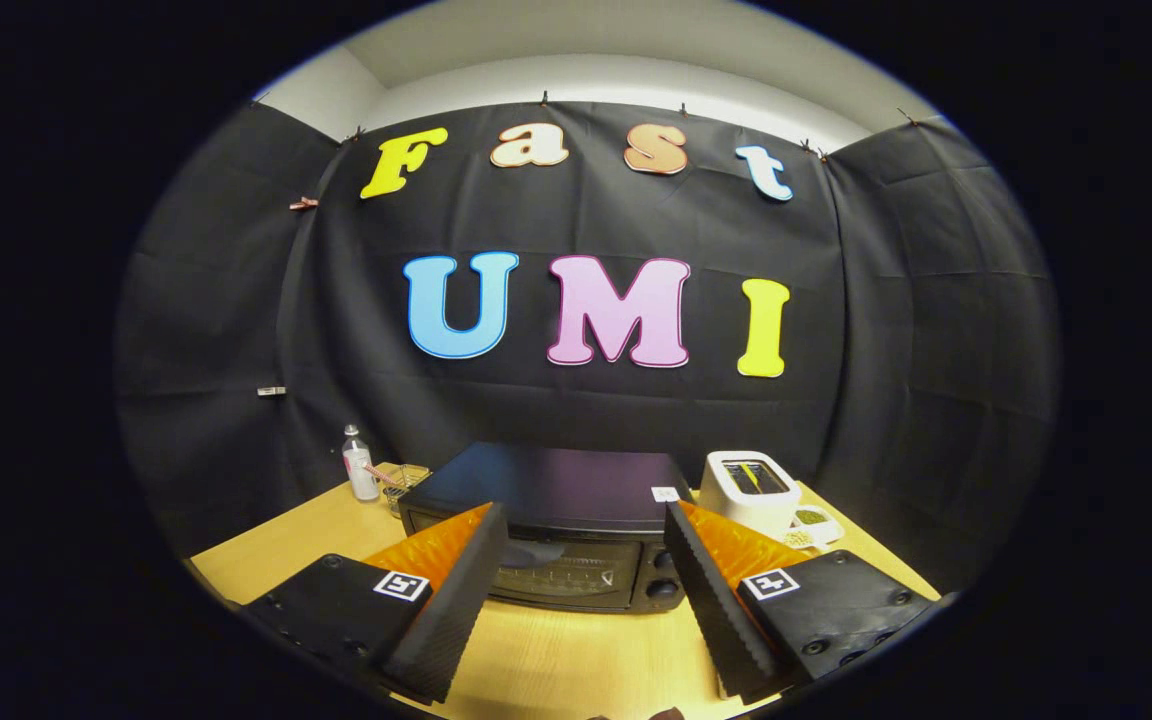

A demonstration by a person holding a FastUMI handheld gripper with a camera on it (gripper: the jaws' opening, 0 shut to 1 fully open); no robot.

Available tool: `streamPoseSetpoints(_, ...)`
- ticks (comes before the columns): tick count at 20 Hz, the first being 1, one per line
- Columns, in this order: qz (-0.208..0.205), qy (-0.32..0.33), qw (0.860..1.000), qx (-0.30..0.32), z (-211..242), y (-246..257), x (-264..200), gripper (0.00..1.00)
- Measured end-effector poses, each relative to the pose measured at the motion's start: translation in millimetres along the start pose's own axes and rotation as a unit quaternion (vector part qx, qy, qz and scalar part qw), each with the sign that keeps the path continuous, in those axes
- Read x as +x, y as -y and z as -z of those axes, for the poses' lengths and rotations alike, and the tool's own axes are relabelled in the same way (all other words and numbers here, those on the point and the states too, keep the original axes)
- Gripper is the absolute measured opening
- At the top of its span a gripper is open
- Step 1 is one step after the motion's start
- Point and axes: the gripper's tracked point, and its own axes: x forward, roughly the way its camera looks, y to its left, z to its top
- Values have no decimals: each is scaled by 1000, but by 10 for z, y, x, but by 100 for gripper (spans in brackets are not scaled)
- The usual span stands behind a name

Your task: Open the toaster oven, put the food inside, and close the toaster oven door.

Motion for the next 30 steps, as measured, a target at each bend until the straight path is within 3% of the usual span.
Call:
streamPoseSetpoints(8, 19, -49, 999, 10, 417, -375, 740, 98)
streamPoseSetpoints(14, 33, -95, 995, 20, 827, -518, 1002, 98)
streamPoseSetpoints(22, 45, -115, 992, 26, 1011, -527, 1103, 98)
streamPoseSetpoints(30, 34, -123, 992, 25, 1112, -549, 822, 98)
